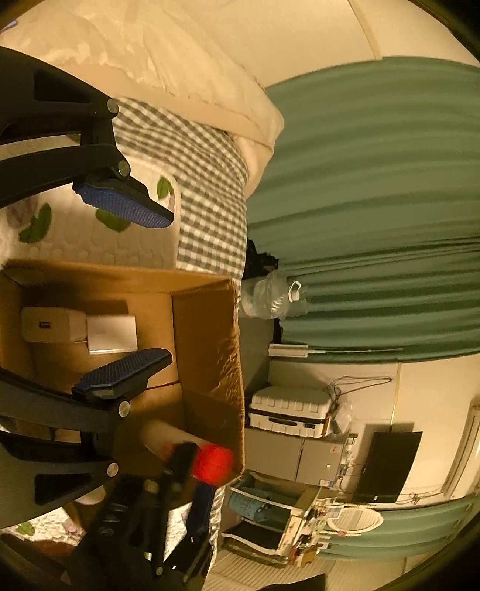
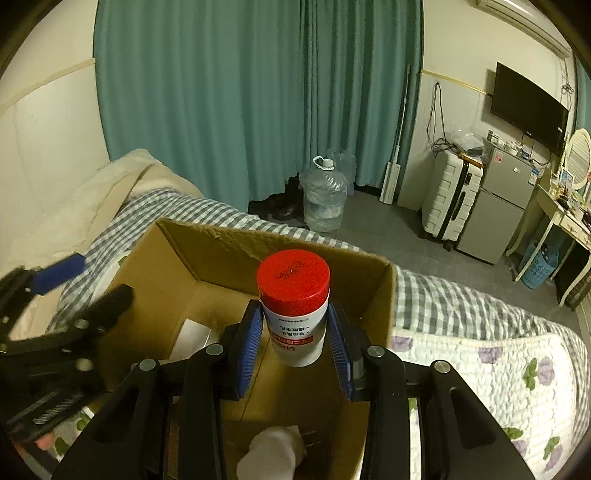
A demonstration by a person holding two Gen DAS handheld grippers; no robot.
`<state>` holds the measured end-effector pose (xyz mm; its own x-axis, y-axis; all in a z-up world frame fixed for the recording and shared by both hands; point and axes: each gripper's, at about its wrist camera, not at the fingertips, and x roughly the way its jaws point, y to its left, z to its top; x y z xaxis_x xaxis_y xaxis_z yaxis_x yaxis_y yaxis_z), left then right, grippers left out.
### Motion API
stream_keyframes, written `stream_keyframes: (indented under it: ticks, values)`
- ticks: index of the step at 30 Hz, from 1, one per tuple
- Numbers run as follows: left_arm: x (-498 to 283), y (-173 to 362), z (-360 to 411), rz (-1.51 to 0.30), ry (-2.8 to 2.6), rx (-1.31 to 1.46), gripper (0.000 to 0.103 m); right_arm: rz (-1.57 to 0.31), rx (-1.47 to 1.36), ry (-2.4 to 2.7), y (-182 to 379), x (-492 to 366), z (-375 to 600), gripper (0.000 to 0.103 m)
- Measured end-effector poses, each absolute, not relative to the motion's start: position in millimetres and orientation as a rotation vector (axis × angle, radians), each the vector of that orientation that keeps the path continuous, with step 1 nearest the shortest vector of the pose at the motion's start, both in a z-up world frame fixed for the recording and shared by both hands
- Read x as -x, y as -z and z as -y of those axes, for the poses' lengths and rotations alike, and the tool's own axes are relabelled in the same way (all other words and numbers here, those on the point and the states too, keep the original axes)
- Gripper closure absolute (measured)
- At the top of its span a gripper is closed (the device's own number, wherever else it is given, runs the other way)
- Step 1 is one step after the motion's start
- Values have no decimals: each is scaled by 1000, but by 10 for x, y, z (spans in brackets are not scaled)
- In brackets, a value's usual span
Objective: Organize rigid objects
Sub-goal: 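Lower both held items into the box and open both tools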
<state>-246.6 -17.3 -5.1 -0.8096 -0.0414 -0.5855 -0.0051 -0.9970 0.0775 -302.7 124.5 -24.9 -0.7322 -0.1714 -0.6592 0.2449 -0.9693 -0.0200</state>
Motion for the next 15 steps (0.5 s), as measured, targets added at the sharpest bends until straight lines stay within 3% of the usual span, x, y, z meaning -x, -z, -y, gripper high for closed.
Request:
stream_keyframes:
  ticks: [1,2,15]
  values:
    - [2430,17,191,112,2966,-960,33,-151,-1012,2743,230,2979,-1248,27]
    - [2382,-36,202,105,2965,-954,33,-140,-988,2757,188,2924,-1258,22]
    - [1301,-927,322,76,3028,-753,27,-155,-777,2860,-1010,1728,-1441,21]
